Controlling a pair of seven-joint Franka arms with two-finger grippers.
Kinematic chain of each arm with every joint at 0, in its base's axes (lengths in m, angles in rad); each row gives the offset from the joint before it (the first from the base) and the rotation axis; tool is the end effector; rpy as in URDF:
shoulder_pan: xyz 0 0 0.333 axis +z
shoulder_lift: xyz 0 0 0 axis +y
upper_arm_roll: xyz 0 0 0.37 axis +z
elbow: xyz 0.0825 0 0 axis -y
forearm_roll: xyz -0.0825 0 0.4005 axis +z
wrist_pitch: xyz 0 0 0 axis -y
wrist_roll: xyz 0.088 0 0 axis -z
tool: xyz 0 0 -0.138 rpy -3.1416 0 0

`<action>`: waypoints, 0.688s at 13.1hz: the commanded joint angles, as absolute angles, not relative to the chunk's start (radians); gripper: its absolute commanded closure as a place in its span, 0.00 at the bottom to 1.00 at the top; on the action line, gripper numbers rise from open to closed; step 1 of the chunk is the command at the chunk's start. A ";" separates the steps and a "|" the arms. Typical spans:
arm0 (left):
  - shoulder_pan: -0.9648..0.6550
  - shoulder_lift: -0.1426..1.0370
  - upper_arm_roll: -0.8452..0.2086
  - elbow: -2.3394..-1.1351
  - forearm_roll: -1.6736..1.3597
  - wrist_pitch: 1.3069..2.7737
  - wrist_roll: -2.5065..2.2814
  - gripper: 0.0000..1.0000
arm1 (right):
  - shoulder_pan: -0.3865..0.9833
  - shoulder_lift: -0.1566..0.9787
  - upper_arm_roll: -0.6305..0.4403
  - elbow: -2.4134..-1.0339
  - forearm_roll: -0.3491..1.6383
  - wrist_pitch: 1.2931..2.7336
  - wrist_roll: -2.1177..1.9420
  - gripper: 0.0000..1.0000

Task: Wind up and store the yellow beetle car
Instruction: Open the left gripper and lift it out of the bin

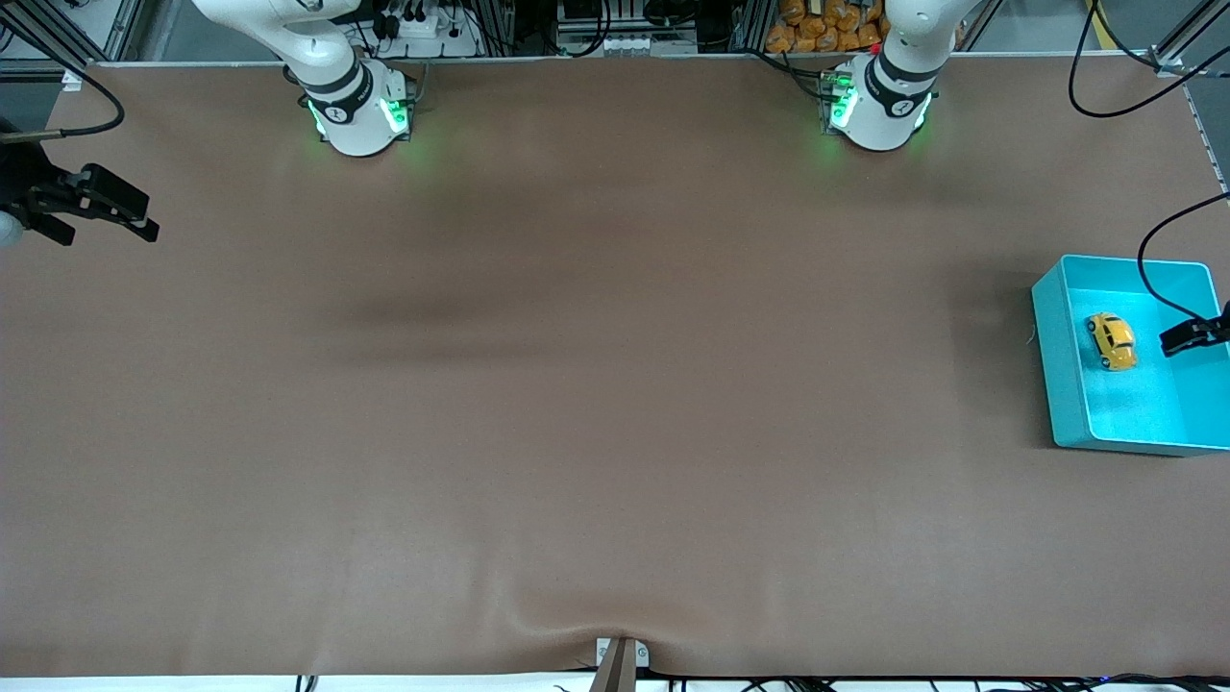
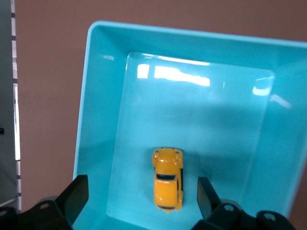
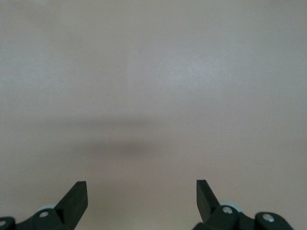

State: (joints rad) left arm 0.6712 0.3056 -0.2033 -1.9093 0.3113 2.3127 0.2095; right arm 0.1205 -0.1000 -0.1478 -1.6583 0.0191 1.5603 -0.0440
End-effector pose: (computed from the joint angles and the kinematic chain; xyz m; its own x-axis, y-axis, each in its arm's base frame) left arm 0.5812 0.3171 0.3625 0.9966 0.0669 0.0489 0.0755 -0.9764 -0.2023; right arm 0.5330 -0.0163 0.6585 0.9998 0.0176 0.0024 0.0177 -0.9993 -0.0337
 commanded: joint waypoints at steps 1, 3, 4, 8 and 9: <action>0.568 0.178 -0.203 -1.835 0.224 2.090 0.224 0.00 | 0.112 -0.097 -0.143 -1.640 0.014 1.554 -0.029 0.00; 0.502 0.152 -0.204 -1.671 0.142 1.876 0.227 0.00 | 0.114 -0.095 -0.143 -1.640 0.015 1.554 -0.026 0.00; 0.471 0.146 -0.203 -1.599 0.086 1.800 0.236 0.00 | 0.115 -0.095 -0.143 -1.640 0.015 1.554 -0.025 0.00; 0.342 0.063 -0.187 -1.476 0.026 1.623 0.222 0.00 | 0.123 -0.095 -0.143 -1.640 0.015 1.554 -0.026 0.00; 0.321 0.040 -0.187 -1.477 0.028 1.600 0.219 0.00 | 0.120 -0.092 -0.143 -1.640 0.015 1.555 -0.032 0.00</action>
